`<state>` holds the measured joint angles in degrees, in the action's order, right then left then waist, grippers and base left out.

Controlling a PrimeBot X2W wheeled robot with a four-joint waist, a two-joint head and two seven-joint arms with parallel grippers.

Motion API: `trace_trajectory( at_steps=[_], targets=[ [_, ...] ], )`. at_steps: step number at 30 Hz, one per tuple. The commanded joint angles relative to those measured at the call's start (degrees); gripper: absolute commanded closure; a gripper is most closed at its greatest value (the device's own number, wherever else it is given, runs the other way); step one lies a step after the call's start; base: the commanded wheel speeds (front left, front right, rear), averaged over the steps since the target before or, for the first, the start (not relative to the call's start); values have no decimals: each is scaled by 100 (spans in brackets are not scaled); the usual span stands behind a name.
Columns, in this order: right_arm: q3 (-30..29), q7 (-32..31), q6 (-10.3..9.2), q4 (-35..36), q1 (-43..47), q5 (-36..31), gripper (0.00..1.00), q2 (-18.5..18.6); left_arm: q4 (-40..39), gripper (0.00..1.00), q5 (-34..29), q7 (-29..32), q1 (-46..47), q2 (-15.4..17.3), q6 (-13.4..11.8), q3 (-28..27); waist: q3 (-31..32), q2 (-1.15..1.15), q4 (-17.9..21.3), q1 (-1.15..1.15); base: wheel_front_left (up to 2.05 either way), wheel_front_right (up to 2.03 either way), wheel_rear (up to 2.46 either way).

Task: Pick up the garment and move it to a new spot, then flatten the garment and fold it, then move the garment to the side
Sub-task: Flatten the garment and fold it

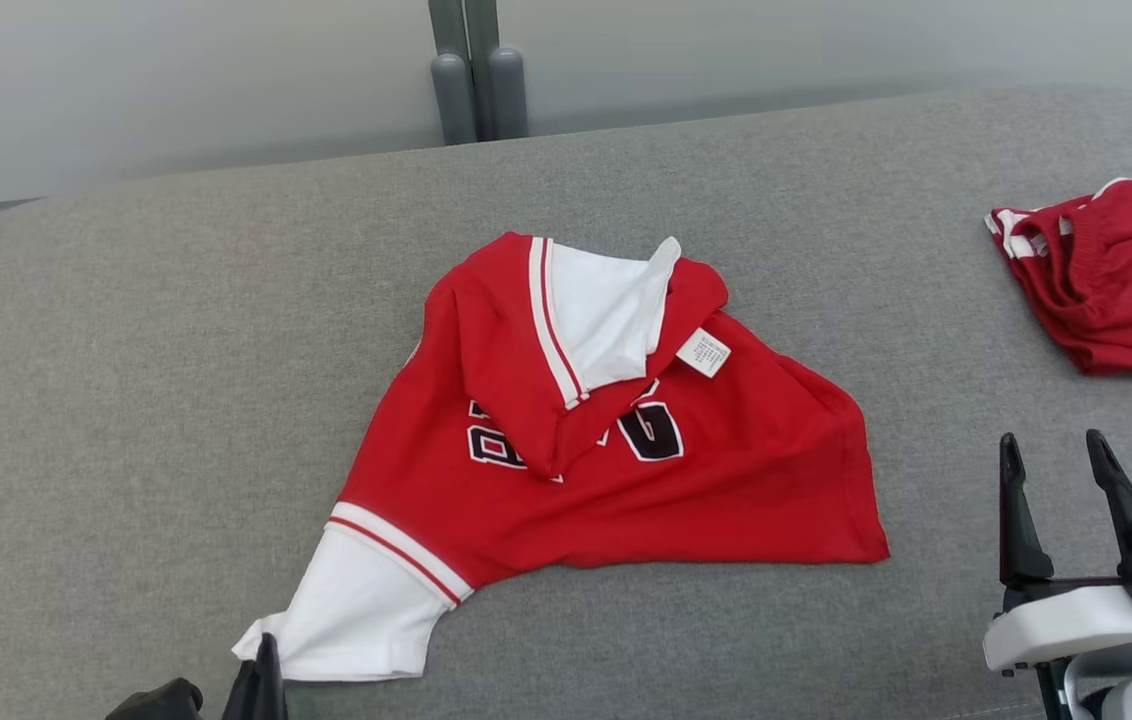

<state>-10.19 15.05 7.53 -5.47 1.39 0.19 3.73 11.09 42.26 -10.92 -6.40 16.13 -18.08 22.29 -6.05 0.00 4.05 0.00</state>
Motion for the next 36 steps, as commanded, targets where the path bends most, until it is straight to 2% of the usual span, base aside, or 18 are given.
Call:
trace_trajectory(
  at_steps=[1,10,20,29,36],
  targets=[
    [39,17,-8,41,-82,-23,0,-12,18,0,-6,-94,-25,9,22,-71,45,0,10,0,0,0,0],
    [385,17,-8,65,-281,42,0,-36,-265,0,-356,-406,96,76,0,-522,290,0,-142,0,0,0,0],
    [762,17,-8,22,-424,194,0,-55,-641,0,-991,-431,300,-112,316,-590,597,0,-308,0,0,0,0],
    [1171,17,-8,-54,-422,480,0,-76,-388,0,-1518,-428,425,-476,700,-590,828,0,-438,0,0,0,0],
    [1275,17,-8,-165,-246,751,0,-80,-235,0,-1805,-429,281,-681,824,-664,899,0,-511,0,0,0,0]
  ],
)
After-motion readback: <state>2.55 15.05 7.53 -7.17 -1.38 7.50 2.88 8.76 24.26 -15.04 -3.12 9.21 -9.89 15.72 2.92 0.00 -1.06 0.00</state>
